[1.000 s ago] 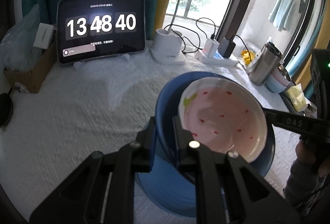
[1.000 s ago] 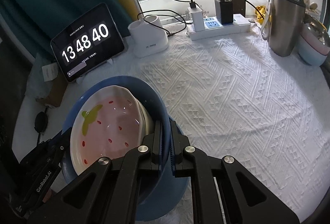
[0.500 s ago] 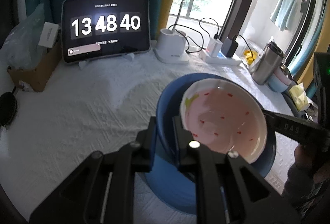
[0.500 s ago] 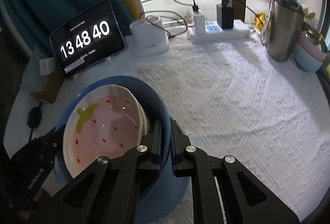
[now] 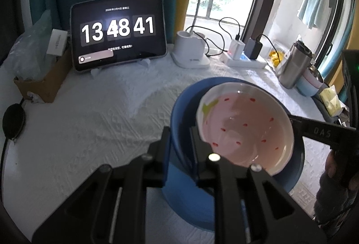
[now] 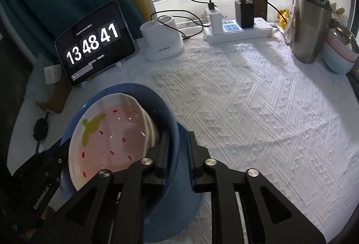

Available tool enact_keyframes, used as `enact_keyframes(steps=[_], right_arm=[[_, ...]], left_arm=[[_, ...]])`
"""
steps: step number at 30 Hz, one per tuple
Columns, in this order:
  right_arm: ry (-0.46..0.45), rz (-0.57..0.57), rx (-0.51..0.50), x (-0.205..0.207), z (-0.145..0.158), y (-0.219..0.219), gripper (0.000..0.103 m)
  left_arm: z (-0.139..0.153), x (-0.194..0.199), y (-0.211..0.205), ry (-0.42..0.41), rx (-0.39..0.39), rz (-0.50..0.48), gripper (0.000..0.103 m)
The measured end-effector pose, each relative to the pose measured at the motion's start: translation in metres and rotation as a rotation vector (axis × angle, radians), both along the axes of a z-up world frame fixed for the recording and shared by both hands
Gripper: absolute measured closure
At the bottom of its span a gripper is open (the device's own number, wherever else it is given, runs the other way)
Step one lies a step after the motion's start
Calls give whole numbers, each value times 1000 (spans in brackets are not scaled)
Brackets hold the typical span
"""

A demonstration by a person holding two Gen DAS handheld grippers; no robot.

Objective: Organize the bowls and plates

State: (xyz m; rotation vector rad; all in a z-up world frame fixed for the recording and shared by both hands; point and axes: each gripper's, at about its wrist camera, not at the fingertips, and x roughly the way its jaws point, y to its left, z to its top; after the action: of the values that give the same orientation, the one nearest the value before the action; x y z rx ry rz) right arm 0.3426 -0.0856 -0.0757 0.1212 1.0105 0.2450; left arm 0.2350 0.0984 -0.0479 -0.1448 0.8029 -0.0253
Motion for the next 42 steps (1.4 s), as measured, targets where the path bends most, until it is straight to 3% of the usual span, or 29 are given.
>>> enact_keyframes(steps=[12,22,42], right_arm=[[9,2,-2,-6,1,-4,74],[-6,2,-3,-22,9,-9,73],[-56,10,2,-64,26,-9,69]], left_arm=[[5,-9,-9,1,43,21,82],[8,-22,-8,-2,34,52,60],[18,-61,-22,-48,18,14,59]])
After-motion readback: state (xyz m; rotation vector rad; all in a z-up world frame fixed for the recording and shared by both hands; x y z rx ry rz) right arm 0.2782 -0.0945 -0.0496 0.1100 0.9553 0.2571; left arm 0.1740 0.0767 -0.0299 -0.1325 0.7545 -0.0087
